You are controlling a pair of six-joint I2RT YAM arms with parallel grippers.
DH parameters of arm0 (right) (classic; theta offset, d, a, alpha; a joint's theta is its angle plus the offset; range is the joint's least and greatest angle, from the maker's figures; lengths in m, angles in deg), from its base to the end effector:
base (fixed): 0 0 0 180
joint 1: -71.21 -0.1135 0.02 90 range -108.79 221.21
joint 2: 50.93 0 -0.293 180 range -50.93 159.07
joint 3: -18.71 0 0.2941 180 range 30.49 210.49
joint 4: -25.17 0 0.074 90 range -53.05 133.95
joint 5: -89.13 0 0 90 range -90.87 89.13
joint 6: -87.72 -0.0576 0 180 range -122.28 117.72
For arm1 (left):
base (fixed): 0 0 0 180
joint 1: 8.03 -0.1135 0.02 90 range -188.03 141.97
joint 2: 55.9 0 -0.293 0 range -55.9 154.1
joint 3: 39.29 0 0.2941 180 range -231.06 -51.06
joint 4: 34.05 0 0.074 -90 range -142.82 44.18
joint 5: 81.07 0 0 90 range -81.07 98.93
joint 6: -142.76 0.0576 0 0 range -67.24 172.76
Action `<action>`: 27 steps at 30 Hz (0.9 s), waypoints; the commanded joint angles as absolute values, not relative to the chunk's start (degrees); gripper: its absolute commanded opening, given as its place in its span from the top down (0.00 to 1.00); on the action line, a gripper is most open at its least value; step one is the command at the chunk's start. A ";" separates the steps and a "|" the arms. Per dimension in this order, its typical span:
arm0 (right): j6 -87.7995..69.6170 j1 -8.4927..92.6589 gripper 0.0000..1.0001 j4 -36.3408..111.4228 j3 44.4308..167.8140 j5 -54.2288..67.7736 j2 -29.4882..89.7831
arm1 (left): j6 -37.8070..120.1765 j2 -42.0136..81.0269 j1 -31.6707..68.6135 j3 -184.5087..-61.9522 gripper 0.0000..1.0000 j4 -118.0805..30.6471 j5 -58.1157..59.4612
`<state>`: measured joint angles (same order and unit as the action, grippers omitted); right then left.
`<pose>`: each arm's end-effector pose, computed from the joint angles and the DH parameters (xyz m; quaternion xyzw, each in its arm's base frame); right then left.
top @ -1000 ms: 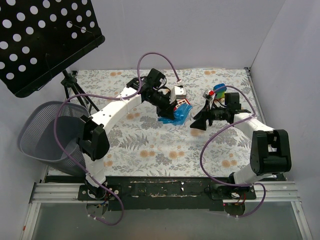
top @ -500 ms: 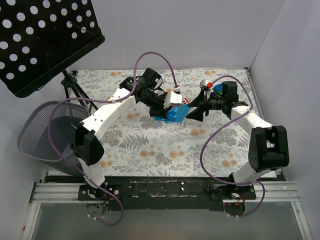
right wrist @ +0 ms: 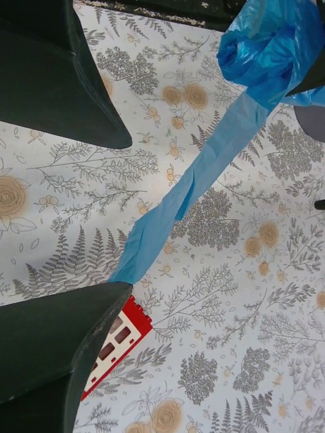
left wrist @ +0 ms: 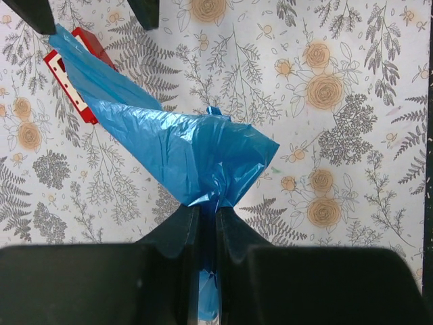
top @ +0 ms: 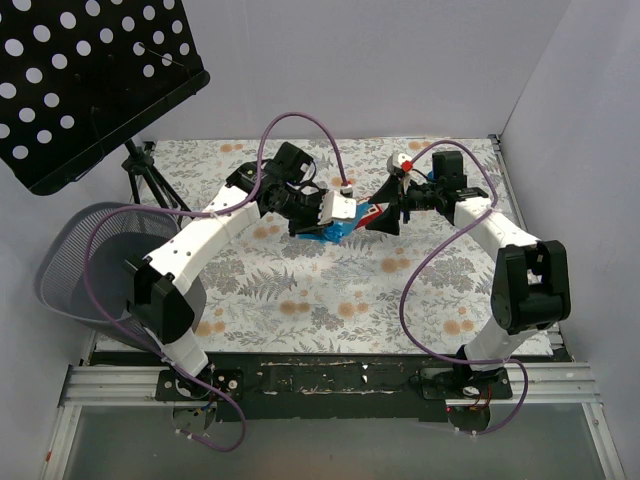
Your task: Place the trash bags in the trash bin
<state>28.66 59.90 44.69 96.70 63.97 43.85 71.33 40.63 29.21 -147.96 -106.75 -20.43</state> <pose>0.3872 0.1306 0.2622 -0.4973 0.6153 0.4064 0.4572 0.3029 -0.2657 0.3583 0.4948 0.7967 -0.2817 0.2028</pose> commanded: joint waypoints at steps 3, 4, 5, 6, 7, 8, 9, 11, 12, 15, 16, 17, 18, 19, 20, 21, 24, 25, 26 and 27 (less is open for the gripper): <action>35.34 57.86 0.11 50.48 99.48 62.86 38.01 | 74.03 34.02 29.24 -144.85 1.00 -105.24 -18.14; 35.78 56.98 0.11 50.48 99.13 62.16 37.66 | 74.12 33.66 29.15 -144.58 1.00 -105.15 -17.96; 35.69 56.19 0.11 50.13 98.87 61.19 37.49 | 74.21 33.49 29.15 -144.40 1.00 -105.32 -17.79; 35.69 55.57 0.11 49.43 98.43 60.92 37.31 | 74.38 33.14 29.24 -144.23 1.00 -105.41 -17.78; 35.87 54.87 0.11 49.25 98.43 60.66 37.48 | 74.39 32.79 29.15 -144.14 1.00 -104.98 -17.70; 35.87 54.08 0.11 49.16 98.51 60.22 37.75 | 74.12 32.43 29.24 -144.14 1.00 -104.36 -17.87; 35.87 53.38 0.11 49.08 98.60 59.95 38.18 | 73.69 31.82 29.15 -143.96 1.00 -103.31 -17.96; 34.21 52.06 0.11 47.68 98.43 59.51 39.41 | 72.20 30.42 29.24 -143.09 1.00 -100.24 -18.05; 31.67 51.70 0.14 45.49 97.73 59.60 39.94 | 70.97 29.37 29.24 -142.21 1.00 -97.96 -17.96; 24.63 51.70 0.36 41.25 96.40 60.83 40.65 | 64.57 26.81 29.24 -138.61 1.00 -91.89 -16.91; 24.71 51.70 0.44 43.17 96.93 61.18 40.39 | 62.02 26.20 29.06 -137.30 1.00 -90.57 -16.99; 26.36 51.70 0.53 46.06 97.72 61.36 40.12 | 58.16 25.49 29.15 -135.02 1.00 -89.51 -17.34; 30.64 51.70 0.63 52.79 98.94 61.53 40.12 | 54.56 24.62 29.15 -132.82 1.00 -87.76 -17.78; 34.51 51.70 0.71 59.12 100.43 61.27 40.21 | 50.35 23.83 29.06 -130.89 0.97 -86.27 -18.57; 37.25 51.70 0.79 64.32 101.67 60.92 40.47 | 46.91 23.21 29.06 -128.34 0.91 -84.42 -19.27; 39.80 51.79 0.89 70.20 103.07 60.66 40.82 | 42.96 22.59 28.89 -125.97 0.87 -82.84 -20.15; 43.07 51.79 0.99 84.19 105.19 61.53 43.10 | 31.09 22.50 27.66 -120.07 0.80 -77.31 -24.62; 42.55 51.79 0.99 86.41 105.02 61.97 43.46 | 26.71 23.11 26.79 -118.32 0.80 -75.37 -26.55; 39.42 51.70 0.99 86.86 104.15 62.06 43.29 | 22.57 23.90 25.73 -116.64 0.79 -73.79 -28.23; 36.77 51.70 0.99 86.95 103.36 62.06 42.76 | 19.49 25.04 24.76 -115.41 0.78 -72.03 -30.68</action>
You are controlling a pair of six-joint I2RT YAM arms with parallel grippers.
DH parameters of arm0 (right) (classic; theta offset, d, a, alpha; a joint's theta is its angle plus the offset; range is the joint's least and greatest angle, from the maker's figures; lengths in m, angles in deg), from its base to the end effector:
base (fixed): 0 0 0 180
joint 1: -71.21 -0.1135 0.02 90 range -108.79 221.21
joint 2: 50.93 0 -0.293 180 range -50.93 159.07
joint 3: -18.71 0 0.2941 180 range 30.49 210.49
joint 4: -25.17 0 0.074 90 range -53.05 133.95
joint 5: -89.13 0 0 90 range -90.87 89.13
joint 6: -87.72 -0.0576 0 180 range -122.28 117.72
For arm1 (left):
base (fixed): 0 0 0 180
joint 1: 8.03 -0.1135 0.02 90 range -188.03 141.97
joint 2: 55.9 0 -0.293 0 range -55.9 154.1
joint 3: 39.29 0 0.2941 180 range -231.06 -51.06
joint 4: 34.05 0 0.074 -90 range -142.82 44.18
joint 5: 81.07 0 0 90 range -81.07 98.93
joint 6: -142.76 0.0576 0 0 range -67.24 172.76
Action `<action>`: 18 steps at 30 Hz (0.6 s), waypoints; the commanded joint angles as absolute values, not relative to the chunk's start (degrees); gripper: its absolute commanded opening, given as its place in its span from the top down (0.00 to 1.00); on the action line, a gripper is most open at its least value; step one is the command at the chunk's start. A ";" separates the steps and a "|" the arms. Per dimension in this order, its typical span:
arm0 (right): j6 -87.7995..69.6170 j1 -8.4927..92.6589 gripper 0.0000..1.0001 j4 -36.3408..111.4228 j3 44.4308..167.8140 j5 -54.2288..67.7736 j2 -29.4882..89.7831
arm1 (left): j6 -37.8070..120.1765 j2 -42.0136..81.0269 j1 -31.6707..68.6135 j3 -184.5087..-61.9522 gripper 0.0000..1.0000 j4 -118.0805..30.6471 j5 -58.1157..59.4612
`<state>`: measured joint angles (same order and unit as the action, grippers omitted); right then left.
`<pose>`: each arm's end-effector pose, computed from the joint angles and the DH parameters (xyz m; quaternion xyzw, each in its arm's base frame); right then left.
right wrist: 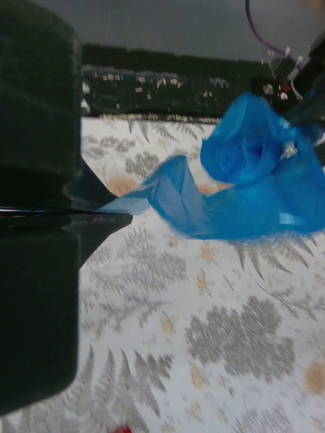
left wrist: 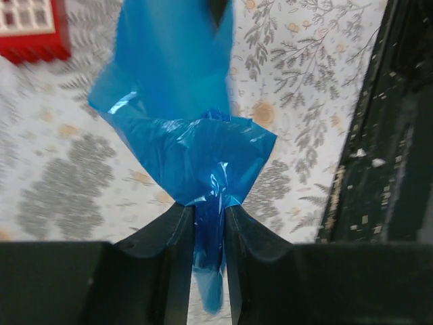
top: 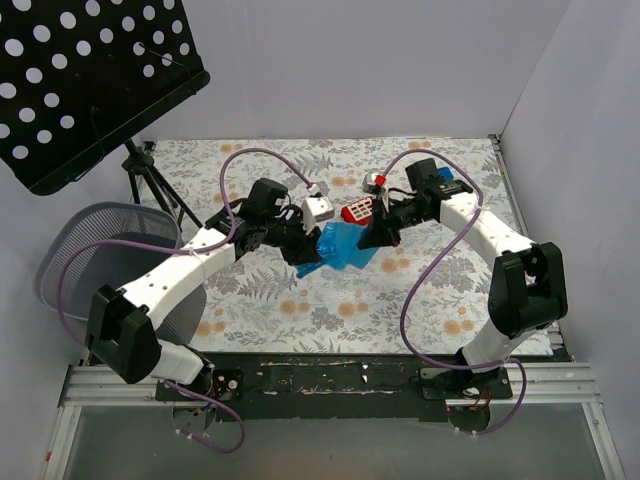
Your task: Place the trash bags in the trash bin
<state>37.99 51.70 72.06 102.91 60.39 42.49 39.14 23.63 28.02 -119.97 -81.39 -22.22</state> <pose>0.3455 0.1760 0.2744 -0.5389 0.6396 0.4342 0.3345 0.2623 -0.2278 0.3185 0.2721 0.8572 -0.3770 0.2215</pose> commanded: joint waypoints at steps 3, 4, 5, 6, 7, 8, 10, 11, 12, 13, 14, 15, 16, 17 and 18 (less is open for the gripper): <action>29.92 51.79 0.99 89.85 103.17 59.88 42.06 | 11.92 29.08 22.39 -111.72 0.74 -66.85 -37.80; 27.37 51.79 0.99 90.81 103.78 58.99 42.23 | 9.63 30.05 21.95 -110.84 0.72 -65.17 -39.39; 26.04 51.79 0.99 92.04 104.22 58.29 42.40 | 8.04 31.19 21.77 -110.13 0.69 -62.98 -41.06; 23.15 51.79 0.99 92.31 104.23 56.89 42.32 | 6.81 32.42 21.68 -109.34 0.66 -60.09 -42.47; 20.43 51.79 0.99 91.88 103.97 56.44 42.49 | 5.67 33.04 21.68 -108.81 0.61 -58.06 -43.18; 18.92 51.79 0.99 91.79 103.70 56.96 43.02 | 5.05 33.74 21.59 -108.20 0.58 -56.04 -43.27; 13.93 51.79 0.99 90.39 102.83 56.70 44.25 | 3.99 34.54 21.50 -107.75 0.52 -53.83 -40.74; 11.11 51.87 0.99 89.25 102.82 56.00 45.21 | 3.55 34.45 21.24 -107.40 0.50 -52.95 -38.64; 8.99 52.14 0.99 88.46 103.69 56.08 46.09 | 3.46 34.10 20.89 -106.79 0.46 -52.42 -36.87; 7.49 52.31 0.99 87.67 104.48 55.74 47.14 | 3.63 33.49 20.63 -106.35 0.44 -52.41 -34.16; 6.00 52.49 0.99 87.22 106.93 54.17 47.94 | 4.59 32.53 20.45 -105.65 0.42 -52.50 -32.57; 4.42 52.75 0.99 86.96 108.78 52.15 48.64 | 6.34 31.56 20.45 -105.21 0.41 -53.11 -31.85; 3.27 53.45 0.99 86.78 111.41 51.09 49.43 | 8.10 30.07 20.45 -104.16 0.40 -52.94 -31.76; 1.52 54.24 0.99 86.26 113.26 50.38 49.87 | 9.86 28.84 20.54 -103.02 0.39 -52.68 -31.50; 0.28 55.38 0.99 85.99 115.37 49.68 50.57 | 11.70 27.35 20.71 -101.96 0.37 -52.33 -31.06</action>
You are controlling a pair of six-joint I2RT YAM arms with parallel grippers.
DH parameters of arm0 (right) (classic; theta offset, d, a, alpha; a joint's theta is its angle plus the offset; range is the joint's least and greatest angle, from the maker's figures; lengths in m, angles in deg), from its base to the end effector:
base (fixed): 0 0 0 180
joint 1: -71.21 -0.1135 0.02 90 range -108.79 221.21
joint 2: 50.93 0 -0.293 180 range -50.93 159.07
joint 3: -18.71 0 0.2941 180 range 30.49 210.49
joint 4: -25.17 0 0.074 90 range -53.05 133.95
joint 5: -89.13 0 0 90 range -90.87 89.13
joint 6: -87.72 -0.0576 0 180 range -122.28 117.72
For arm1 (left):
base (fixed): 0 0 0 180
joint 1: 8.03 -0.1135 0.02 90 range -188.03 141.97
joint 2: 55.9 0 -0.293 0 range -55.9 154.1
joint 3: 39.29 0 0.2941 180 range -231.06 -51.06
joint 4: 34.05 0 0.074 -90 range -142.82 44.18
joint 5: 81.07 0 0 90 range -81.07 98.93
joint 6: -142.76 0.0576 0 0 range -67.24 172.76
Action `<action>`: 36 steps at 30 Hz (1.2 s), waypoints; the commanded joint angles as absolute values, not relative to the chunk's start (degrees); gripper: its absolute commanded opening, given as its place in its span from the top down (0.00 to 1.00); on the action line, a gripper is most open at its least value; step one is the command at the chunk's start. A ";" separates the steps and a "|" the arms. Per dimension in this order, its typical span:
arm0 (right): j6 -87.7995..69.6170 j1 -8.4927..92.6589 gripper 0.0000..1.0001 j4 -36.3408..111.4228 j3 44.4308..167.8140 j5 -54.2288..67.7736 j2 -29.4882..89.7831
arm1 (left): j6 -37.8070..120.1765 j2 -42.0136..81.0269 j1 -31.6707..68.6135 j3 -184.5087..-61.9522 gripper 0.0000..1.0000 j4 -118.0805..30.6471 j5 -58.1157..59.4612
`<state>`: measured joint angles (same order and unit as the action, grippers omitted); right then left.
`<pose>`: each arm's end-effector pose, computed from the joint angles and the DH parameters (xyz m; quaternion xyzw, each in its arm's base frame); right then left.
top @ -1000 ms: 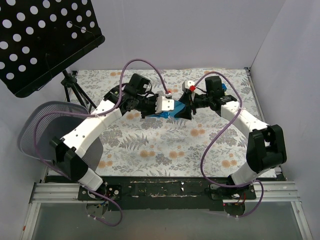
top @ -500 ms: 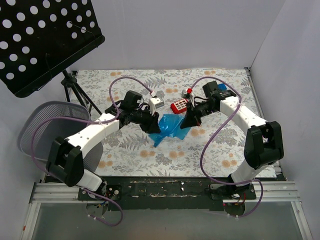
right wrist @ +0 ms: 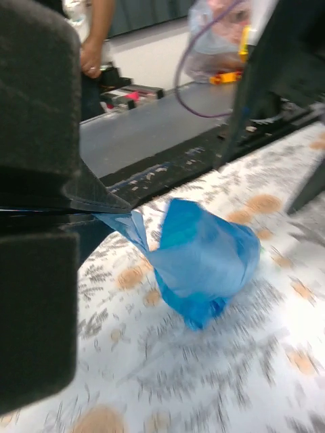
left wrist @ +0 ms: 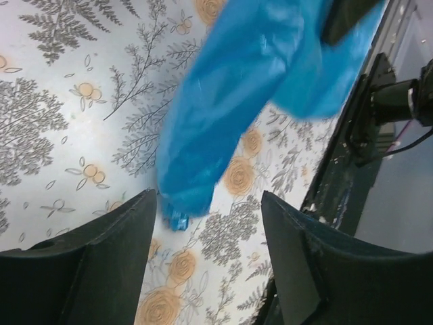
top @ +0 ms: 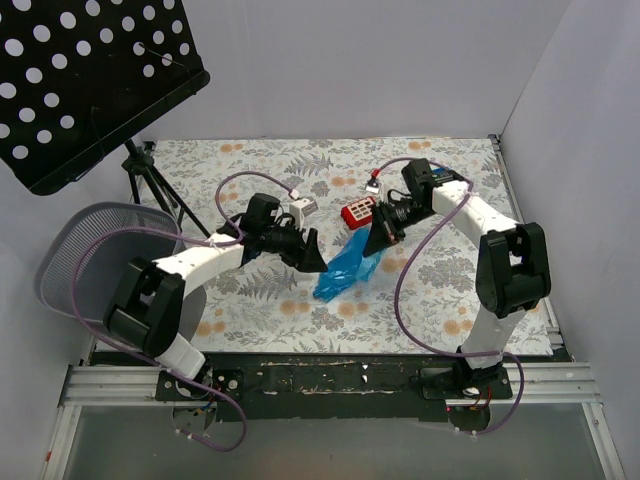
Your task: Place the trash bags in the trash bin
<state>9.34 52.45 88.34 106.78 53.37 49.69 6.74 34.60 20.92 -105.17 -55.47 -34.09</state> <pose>0.3520 0.1689 0.2332 -0.2861 0.8375 0.4583 0.0822 0.3052 -0.2137 0.2004 0.0077 0.8735 -0.4817 0.0694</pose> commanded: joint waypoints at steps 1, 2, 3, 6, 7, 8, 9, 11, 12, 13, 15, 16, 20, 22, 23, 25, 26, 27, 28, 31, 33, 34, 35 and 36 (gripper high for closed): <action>0.10 56.17 0.99 85.90 117.30 49.23 50.93 | 14.24 26.11 20.97 -100.82 0.35 -52.24 -30.53; 0.79 56.70 0.99 86.16 119.67 48.71 51.19 | 16.62 25.49 21.24 -99.68 0.34 -52.41 -29.92; 1.67 56.88 0.99 86.34 121.61 48.35 51.46 | 18.21 25.14 21.33 -99.06 0.34 -52.67 -29.39; 5.19 56.88 0.99 87.04 126.89 50.54 51.81 | 19.63 25.92 21.33 -98.96 0.35 -54.16 -27.81; 6.33 56.88 0.99 87.13 128.30 51.16 51.64 | 19.11 26.01 21.33 -99.05 0.35 -54.26 -27.89; 7.64 56.80 0.99 86.96 129.09 51.25 51.29 | 18.49 26.01 21.33 -98.88 0.35 -54.17 -28.24; 10.09 56.80 0.99 86.78 129.71 50.99 50.67 | 17.62 25.84 21.33 -98.70 0.36 -53.82 -28.59; 14.49 56.80 0.99 86.17 130.33 49.94 49.44 | 15.95 25.58 21.33 -98.43 0.36 -53.21 -28.51; 16.42 56.80 0.99 85.29 130.59 49.41 48.92 | 15.59 25.75 21.33 -98.43 0.36 -53.29 -28.33; 17.66 56.80 0.99 84.15 130.68 48.80 48.30 | 15.24 25.75 21.33 -98.52 0.37 -53.55 -27.98; 19.78 56.80 0.99 81.61 130.86 48.09 46.72 | 14.62 25.75 21.33 -98.61 0.37 -53.99 -27.19; 19.96 56.80 0.99 80.29 131.03 47.83 45.84 | 14.71 25.66 21.33 -98.61 0.37 -54.34 -27.10; 18.03 56.80 0.99 74.75 132.35 47.29 42.85 | 14.97 25.22 21.33 -98.79 0.38 -55.40 -25.26; 15.93 56.80 0.99 72.73 133.58 47.73 41.45 | 15.85 24.96 21.33 -98.61 0.38 -55.75 -24.21; 14.96 56.80 0.99 71.76 134.28 47.91 40.66 | 16.20 24.79 21.33 -98.26 0.39 -55.49 -23.59; 13.63 56.80 0.99 70.09 134.11 48.26 38.90 | 16.47 25.13 21.33 -97.56 0.39 -54.61 -22.54; 13.89 56.80 0.99 69.65 133.76 48.44 37.93 | 16.47 25.74 21.24 -97.56 0.39 -54.26 -22.18; 14.94 56.80 0.99 69.38 132.89 48.44 36.88 | 16.29 26.19 21.15 -97.73 0.39 -54.08 -22.18; 16.95 56.71 0.99 69.73 131.84 48.44 35.56 | 16.12 26.97 21.15 -97.99 0.39 -54.00 -22.27; 27.48 56.71 0.99 74.10 128.76 45.99 31.08 | 14.89 28.56 20.89 -98.87 0.39 -53.47 -22.44; 35.66 56.88 0.99 76.40 125.51 43.79 28.09 | 13.40 29.61 20.71 -99.31 0.39 -52.94 -22.18; 38.13 56.97 0.99 76.93 123.67 42.30 26.25 | 12.43 30.05 20.71 -99.75 0.39 -52.59 -22.01; 39.89 57.15 0.99 76.59 121.13 40.72 24.67 | 11.12 30.58 20.71 -100.01 0.39 -52.07 -21.83; 40.17 57.58 0.99 75.11 118.75 39.05 22.74 | 9.63 31.19 20.63 -100.28 0.39 -51.28 -21.39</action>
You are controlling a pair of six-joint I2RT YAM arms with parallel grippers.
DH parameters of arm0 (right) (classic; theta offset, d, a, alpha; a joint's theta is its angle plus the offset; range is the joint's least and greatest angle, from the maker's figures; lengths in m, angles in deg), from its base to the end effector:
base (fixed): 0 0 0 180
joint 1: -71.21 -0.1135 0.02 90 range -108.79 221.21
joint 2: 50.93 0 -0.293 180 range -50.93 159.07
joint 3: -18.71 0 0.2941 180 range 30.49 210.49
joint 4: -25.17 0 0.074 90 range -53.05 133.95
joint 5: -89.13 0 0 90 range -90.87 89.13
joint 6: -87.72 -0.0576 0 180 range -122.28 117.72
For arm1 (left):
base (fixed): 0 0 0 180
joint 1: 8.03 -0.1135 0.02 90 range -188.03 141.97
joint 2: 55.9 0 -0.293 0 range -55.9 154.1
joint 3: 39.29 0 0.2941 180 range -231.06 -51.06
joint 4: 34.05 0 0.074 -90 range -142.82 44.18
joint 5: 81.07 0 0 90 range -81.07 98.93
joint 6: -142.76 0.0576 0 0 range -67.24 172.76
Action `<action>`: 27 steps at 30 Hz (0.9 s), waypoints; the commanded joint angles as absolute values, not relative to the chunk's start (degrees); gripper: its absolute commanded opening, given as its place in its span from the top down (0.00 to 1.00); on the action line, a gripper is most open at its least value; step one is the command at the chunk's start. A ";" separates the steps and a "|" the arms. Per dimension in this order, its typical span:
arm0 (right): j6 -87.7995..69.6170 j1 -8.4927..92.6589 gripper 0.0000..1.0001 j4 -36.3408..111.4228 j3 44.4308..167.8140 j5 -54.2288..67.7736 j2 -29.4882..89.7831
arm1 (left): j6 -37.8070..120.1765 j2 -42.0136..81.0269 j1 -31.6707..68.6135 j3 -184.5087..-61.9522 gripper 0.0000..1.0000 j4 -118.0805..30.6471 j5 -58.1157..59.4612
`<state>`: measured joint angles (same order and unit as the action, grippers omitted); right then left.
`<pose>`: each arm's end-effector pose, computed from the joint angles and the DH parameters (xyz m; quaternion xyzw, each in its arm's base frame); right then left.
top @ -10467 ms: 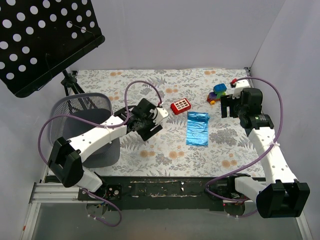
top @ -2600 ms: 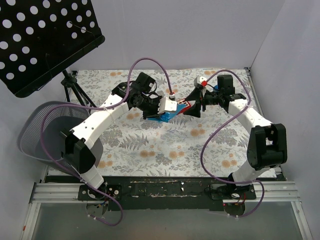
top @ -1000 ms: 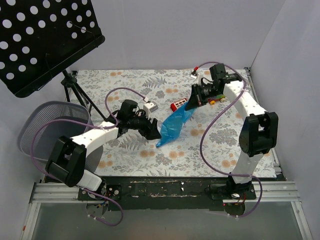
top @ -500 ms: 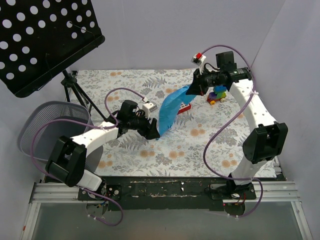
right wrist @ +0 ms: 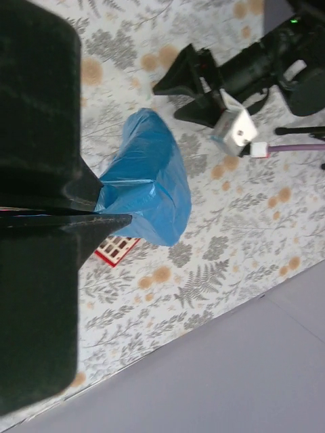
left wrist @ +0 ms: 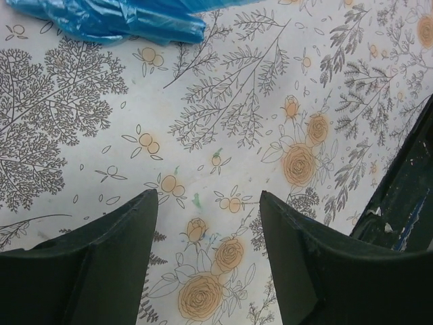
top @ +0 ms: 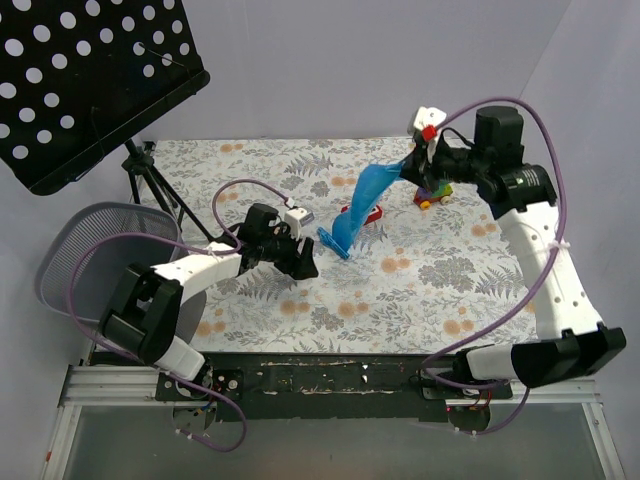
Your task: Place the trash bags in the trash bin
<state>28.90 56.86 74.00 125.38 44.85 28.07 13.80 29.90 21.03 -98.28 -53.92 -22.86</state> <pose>0.3105 0.1220 0.4965 -0.4966 0.6159 0.2408 0.5621 0.2872 -0.1943 0.1836 0.0236 0.8992 -0.4096 0.1519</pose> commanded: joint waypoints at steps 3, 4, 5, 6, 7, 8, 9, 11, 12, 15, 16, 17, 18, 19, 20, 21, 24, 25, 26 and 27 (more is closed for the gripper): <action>36.15 60.48 0.99 68.70 112.33 36.84 18.60 | 3.39 33.74 20.62 -101.85 0.38 -50.04 -18.50; 33.96 61.27 0.99 66.50 111.97 36.40 17.81 | 1.11 34.62 20.45 -102.38 0.39 -49.95 -17.62; 32.28 61.54 0.99 64.91 112.75 36.14 17.45 | -0.22 35.50 20.27 -102.91 0.39 -49.86 -17.17; 30.44 61.54 0.99 64.11 113.97 35.96 17.36 | -1.71 36.29 20.19 -103.53 0.38 -49.78 -16.91; 28.42 61.54 0.99 63.23 115.99 36.04 17.36 | -2.77 37.17 20.18 -104.14 0.39 -49.69 -16.91; 26.66 61.54 0.99 62.62 117.57 36.13 17.62 | -3.83 38.05 20.10 -104.67 0.38 -49.51 -17.08; 24.99 61.54 0.99 62.09 119.24 36.05 17.71 | -4.79 38.75 20.10 -105.20 0.36 -49.34 -17.08; 23.66 61.46 0.99 61.56 121.36 35.26 17.80 | -6.99 40.51 19.92 -106.34 0.33 -48.99 -15.95; 22.96 61.54 0.99 61.12 121.89 34.38 17.62 | -8.05 41.65 19.83 -107.04 0.32 -48.81 -15.24; 22.77 61.54 0.99 60.68 122.07 31.48 16.83 | -9.90 44.20 19.48 -109.15 0.31 -47.49 -15.24; 22.77 61.54 0.99 60.68 121.90 30.87 16.40 | -10.42 44.90 19.48 -109.94 0.31 -47.40 -15.32; 22.69 61.54 0.99 60.42 121.81 30.51 16.04 | -10.86 45.61 19.39 -110.64 0.32 -47.49 -15.50; 22.51 61.54 0.99 60.33 121.72 30.07 15.69 | -11.56 46.31 19.48 -111.35 0.32 -47.32 -15.76; 22.25 61.54 0.99 60.32 121.63 29.72 15.43 | -12.27 46.67 19.39 -111.62 0.32 -46.88 -15.94; 21.98 61.63 0.99 60.15 121.54 29.37 15.16 | -13.06 47.02 19.39 -111.70 0.32 -46.44 -16.29; 21.89 61.54 0.99 60.32 121.28 28.93 14.90 | -13.59 47.54 19.39 -111.62 0.32 -46.17 -17.16; 23.03 61.63 0.99 61.03 117.78 25.96 13.50 | -15.96 49.12 19.57 -111.09 0.34 -43.19 -19.45; 23.82 61.72 0.99 60.77 115.68 24.37 12.45 | -16.49 49.56 19.83 -111.00 0.34 -42.92 -19.72; 24.96 61.98 0.99 59.72 113.74 22.79 11.13 | -16.49 50.00 20.09 -111.18 0.34 -42.66 -19.89; 26.62 62.42 0.99 59.19 111.63 21.56 9.64 | -16.67 50.53 20.36 -111.53 0.34 -42.57 -19.81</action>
<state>23.57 61.56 61.87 117.16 27.86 14.08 -14.09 49.11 19.78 -109.85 -45.44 -17.79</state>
